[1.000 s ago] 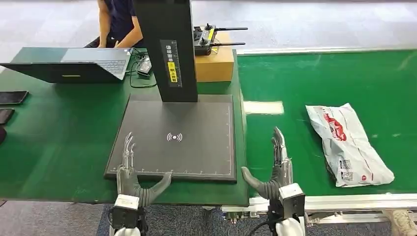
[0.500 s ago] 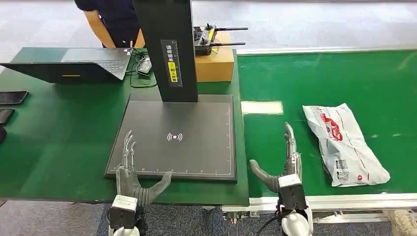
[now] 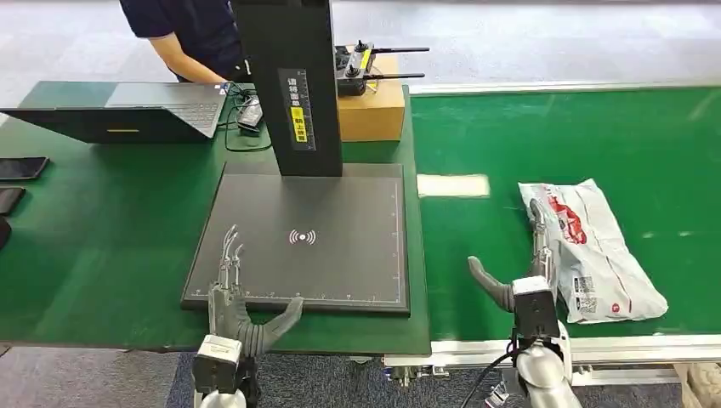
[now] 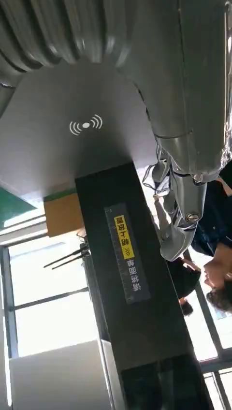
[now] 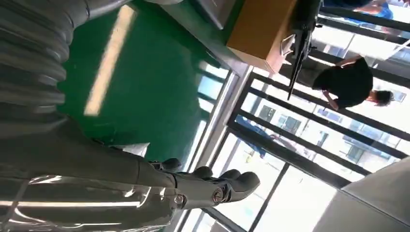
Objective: Moved the parcel from conveyor to table for the left to box.
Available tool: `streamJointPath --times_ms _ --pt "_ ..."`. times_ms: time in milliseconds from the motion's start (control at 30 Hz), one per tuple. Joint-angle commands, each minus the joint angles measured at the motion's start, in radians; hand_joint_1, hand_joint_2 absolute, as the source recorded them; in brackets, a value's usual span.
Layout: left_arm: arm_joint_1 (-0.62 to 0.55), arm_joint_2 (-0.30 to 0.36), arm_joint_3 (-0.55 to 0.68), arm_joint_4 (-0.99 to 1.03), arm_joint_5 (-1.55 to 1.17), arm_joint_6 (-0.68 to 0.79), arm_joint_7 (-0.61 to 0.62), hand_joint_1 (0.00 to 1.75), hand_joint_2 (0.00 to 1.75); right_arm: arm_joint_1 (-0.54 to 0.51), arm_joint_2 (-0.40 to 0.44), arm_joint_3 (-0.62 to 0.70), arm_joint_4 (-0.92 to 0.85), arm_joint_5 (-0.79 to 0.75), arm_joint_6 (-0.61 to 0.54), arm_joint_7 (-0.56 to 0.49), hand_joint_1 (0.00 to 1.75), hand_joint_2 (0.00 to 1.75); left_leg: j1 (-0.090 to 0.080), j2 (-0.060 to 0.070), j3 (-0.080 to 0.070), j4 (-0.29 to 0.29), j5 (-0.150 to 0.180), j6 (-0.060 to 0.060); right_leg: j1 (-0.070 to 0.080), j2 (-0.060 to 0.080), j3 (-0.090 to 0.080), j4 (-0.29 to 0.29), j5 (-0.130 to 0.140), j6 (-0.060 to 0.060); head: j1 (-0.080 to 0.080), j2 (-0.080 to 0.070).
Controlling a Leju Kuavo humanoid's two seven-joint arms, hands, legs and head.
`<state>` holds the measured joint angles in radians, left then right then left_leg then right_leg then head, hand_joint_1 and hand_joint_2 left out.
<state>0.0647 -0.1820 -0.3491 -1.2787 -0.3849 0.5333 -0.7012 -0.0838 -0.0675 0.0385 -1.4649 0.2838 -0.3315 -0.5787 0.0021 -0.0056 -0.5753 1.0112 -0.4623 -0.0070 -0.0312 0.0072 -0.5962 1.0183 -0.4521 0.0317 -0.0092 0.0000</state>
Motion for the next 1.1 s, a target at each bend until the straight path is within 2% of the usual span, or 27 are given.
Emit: streamJointPath --times_ms 33,133,333,433,467,533,700,733,1100 --pt "-0.05 0.052 -0.072 0.071 0.046 0.02 0.003 0.0 1.75 -0.138 -0.054 -0.04 0.197 0.007 0.004 0.026 0.0 1.75 0.001 0.001 0.001 -0.002 0.001 0.0 0.001 0.0 0.002 -0.002 0.002 -0.003 0.0 0.0" --pt "-0.096 0.056 -0.119 0.118 0.062 0.001 0.003 0.0 1.75 -0.256 -0.075 -0.068 0.383 0.049 -0.01 0.032 0.0 1.75 0.001 0.004 0.001 -0.002 0.003 0.0 0.001 0.002 0.001 -0.004 0.005 -0.004 0.0 0.0" --pt "-0.186 0.049 -0.136 0.191 0.053 -0.045 0.003 0.0 1.75 -0.317 -0.094 -0.068 0.448 0.11 -0.017 0.031 0.0 1.75 0.0 0.0 -0.002 0.002 0.004 0.003 0.0 -0.001 0.001 -0.002 0.005 0.002 0.0 0.0" --pt "-0.183 0.049 -0.136 0.198 0.05 -0.028 0.003 0.0 1.75 -0.417 -0.093 0.04 0.547 0.196 -0.007 0.058 0.0 1.75 0.0 0.003 -0.001 0.001 0.004 0.003 0.0 0.002 0.0 -0.002 0.006 0.001 0.0 0.0" --pt "-0.177 0.048 -0.134 0.195 0.048 -0.023 0.003 0.0 1.75 -0.467 -0.084 0.083 0.604 0.241 -0.019 0.105 0.0 1.75 0.0 0.006 -0.001 0.002 0.003 0.003 -0.001 0.005 -0.001 -0.001 0.006 0.002 0.0 0.0" --pt "-0.157 0.046 -0.124 0.187 0.03 -0.009 0.003 0.0 1.75 -0.546 -0.067 0.137 0.702 0.265 -0.024 0.135 0.0 1.75 0.0 0.009 -0.001 0.002 0.003 0.003 -0.001 0.009 -0.002 0.0 0.007 0.002 0.0 0.0" --pt "-0.11 0.042 -0.093 0.159 0.006 -0.004 0.003 0.0 1.75 -0.644 -0.033 0.203 0.9 0.262 -0.028 0.087 0.0 1.75 0.0 0.004 -0.001 0.002 0.003 0.004 0.0 0.004 0.0 -0.001 0.005 0.002 0.0 0.0" --pt "-0.104 0.037 -0.08 0.156 -0.006 -0.002 0.003 0.0 1.75 -0.679 -0.01 0.232 0.958 0.274 -0.04 0.081 0.0 1.75 0.001 0.007 0.0 0.001 0.003 0.004 0.0 0.006 0.0 -0.002 0.006 0.001 0.0 0.0" --pt "-0.101 0.029 -0.065 0.152 -0.016 -0.006 0.003 0.0 1.75 -0.7 -0.001 0.258 0.983 0.278 -0.032 0.083 0.0 1.75 0.0 0.002 -0.004 0.003 0.004 0.004 -0.001 0.001 -0.001 0.0 0.005 0.002 0.0 0.0"
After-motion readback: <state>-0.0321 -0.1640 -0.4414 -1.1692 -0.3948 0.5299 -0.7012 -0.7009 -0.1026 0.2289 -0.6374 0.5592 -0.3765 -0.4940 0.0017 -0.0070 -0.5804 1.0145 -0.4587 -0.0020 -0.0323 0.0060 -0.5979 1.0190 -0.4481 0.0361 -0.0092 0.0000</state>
